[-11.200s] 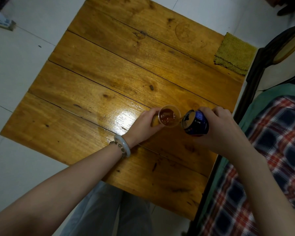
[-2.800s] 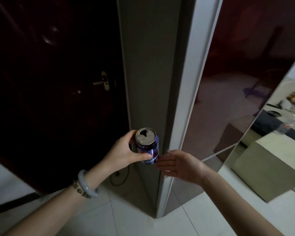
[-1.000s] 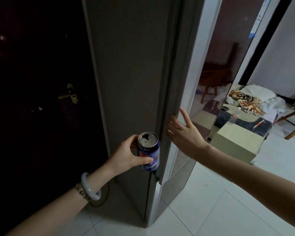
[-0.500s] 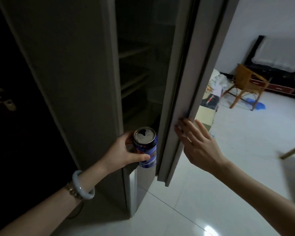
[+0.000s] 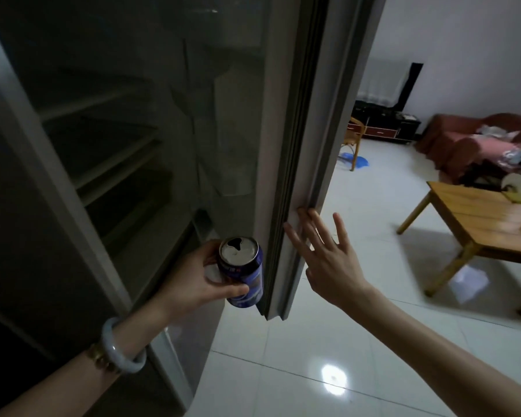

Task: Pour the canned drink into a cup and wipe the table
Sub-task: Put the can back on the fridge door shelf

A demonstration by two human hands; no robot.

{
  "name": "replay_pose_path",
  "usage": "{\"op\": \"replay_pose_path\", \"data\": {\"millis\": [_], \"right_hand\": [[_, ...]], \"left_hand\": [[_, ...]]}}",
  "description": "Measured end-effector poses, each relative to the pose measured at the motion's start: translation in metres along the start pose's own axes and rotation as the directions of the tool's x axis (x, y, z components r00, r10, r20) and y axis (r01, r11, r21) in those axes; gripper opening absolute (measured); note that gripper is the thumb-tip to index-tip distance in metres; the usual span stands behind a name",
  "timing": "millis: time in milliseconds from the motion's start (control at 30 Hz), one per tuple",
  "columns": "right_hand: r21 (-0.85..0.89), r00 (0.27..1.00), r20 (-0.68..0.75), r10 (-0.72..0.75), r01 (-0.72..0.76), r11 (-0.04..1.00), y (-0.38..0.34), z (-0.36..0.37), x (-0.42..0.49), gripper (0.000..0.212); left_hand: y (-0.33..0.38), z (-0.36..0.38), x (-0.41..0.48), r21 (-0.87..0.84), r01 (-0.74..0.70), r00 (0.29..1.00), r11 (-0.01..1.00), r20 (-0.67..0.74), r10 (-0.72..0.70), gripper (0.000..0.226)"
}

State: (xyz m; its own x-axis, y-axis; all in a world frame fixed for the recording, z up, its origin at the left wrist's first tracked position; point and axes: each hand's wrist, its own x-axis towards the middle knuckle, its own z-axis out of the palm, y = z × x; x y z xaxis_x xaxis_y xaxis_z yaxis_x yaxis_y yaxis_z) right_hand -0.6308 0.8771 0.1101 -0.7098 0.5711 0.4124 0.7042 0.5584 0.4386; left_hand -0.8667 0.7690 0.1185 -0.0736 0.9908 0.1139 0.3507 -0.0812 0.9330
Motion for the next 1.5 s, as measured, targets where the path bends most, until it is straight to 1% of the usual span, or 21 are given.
{"op": "replay_pose_path", "data": {"millis": [133,233,367,500,667,867,1000,1167,1300,1500], "right_hand": [[0.073,0.992,0.108,0.061,-0.069,0.995,0.036,0.016,-0.005,0.098],[0.167,0.985,0.16,0.071,-0.097,0.981,0.063,0.033,-0.003,0.092],[0.25,0.971,0.232,0.058,-0.117,0.961,0.107,0.059,0.002,0.09],[0.336,0.963,0.266,0.042,-0.133,0.932,0.15,0.083,0.01,0.089],[0.455,0.964,0.259,0.068,-0.184,0.871,0.192,0.109,0.026,0.087],[0.495,0.971,0.219,0.099,-0.199,0.846,0.228,0.144,0.046,0.084],[0.5,0.97,0.22,0.103,-0.203,0.842,0.253,0.165,0.062,0.085],[0.479,0.962,0.248,0.111,-0.221,0.849,0.288,0.199,0.086,0.088],[0.504,0.952,0.284,0.117,-0.252,0.826,0.312,0.227,0.111,0.089],[0.578,0.941,0.323,0.102,-0.281,0.766,0.349,0.259,0.154,0.085]], "left_hand": [[0.008,0.03,0.028,0.045,-0.024,1.0,0.999,0.005,0.024,0.068],[0.016,0.056,0.05,0.052,-0.029,1.0,0.998,0.001,0.029,0.067],[0.031,0.092,0.081,0.005,-0.039,0.999,0.999,-0.006,0.039,0.067],[0.041,0.126,0.111,-0.005,-0.063,0.997,0.998,-0.045,0.062,0.063],[0.05,0.156,0.141,0.029,-0.077,0.994,0.997,-0.078,0.079,0.061],[0.055,0.175,0.179,0.038,-0.06,0.994,0.998,-0.086,0.063,0.059],[0.048,0.18,0.214,0.039,-0.062,0.995,0.997,-0.081,0.065,0.06],[0.041,0.188,0.274,0.027,-0.089,0.994,0.996,-0.057,0.091,0.06],[0.04,0.191,0.327,0.03,-0.123,0.991,0.992,-0.05,0.125,0.062],[0.037,0.195,0.394,0.027,-0.148,0.988,0.989,-0.031,0.149,0.066]]}}
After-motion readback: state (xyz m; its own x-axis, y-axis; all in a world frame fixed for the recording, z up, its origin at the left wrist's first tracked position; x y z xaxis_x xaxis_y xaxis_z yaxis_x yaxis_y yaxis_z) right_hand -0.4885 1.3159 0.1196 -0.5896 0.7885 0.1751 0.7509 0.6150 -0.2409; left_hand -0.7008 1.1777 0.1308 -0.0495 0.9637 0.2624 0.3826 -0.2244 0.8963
